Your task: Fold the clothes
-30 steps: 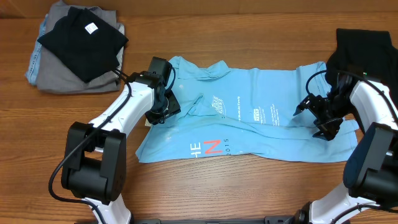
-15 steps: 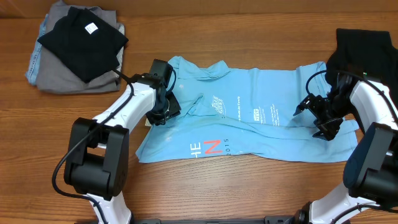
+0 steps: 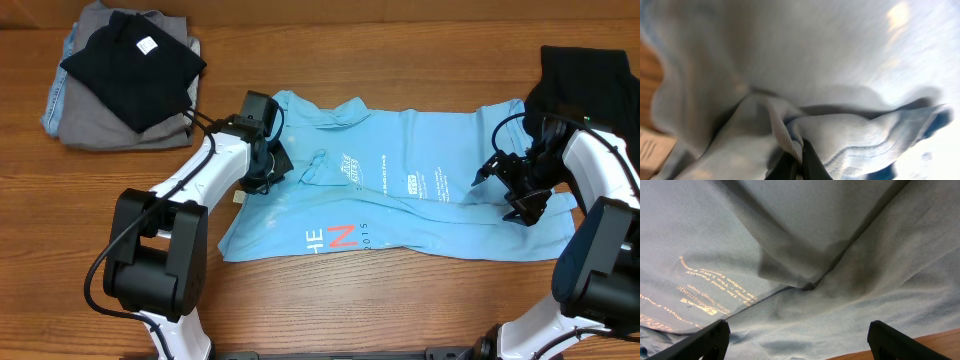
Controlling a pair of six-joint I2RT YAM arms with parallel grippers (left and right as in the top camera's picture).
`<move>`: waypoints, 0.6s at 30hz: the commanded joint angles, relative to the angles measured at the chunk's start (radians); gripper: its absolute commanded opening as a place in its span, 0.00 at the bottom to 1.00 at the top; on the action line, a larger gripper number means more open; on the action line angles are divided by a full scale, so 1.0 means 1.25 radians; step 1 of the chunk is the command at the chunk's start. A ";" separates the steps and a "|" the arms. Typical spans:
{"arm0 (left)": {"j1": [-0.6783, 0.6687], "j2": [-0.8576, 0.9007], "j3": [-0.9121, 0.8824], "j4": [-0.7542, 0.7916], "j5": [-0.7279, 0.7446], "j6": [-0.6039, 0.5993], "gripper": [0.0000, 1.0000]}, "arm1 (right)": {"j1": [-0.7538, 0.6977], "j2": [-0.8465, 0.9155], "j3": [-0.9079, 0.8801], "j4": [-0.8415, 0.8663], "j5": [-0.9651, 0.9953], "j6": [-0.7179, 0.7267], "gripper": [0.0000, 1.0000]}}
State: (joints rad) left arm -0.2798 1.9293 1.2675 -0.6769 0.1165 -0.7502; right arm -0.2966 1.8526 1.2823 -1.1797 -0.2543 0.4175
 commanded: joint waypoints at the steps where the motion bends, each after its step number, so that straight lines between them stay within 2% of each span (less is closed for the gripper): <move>1: 0.001 0.009 -0.001 0.050 -0.006 0.005 0.04 | 0.003 -0.010 -0.005 0.000 0.008 -0.002 0.92; 7: 0.001 0.009 -0.001 0.126 -0.049 0.005 0.04 | 0.003 -0.010 -0.005 0.000 0.008 -0.002 0.92; 14: 0.001 0.010 -0.001 0.154 -0.139 0.005 0.04 | 0.003 -0.010 -0.005 0.000 0.008 -0.002 0.92; 15: 0.001 0.010 -0.001 0.159 -0.147 0.005 0.12 | 0.003 -0.010 -0.005 0.000 0.008 -0.002 0.92; 16: 0.001 0.010 -0.001 0.166 -0.157 0.006 0.30 | 0.003 -0.010 -0.005 0.000 0.008 -0.002 0.93; 17: 0.001 0.010 -0.001 0.173 -0.163 0.008 0.54 | 0.003 -0.010 -0.005 0.000 0.008 -0.002 0.92; 18: 0.001 0.010 -0.001 0.178 -0.164 0.009 0.70 | 0.003 -0.010 -0.005 0.000 0.008 -0.002 0.92</move>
State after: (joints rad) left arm -0.2798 1.9305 1.2671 -0.4690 -0.0223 -0.7490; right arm -0.2966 1.8526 1.2816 -1.1797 -0.2543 0.4175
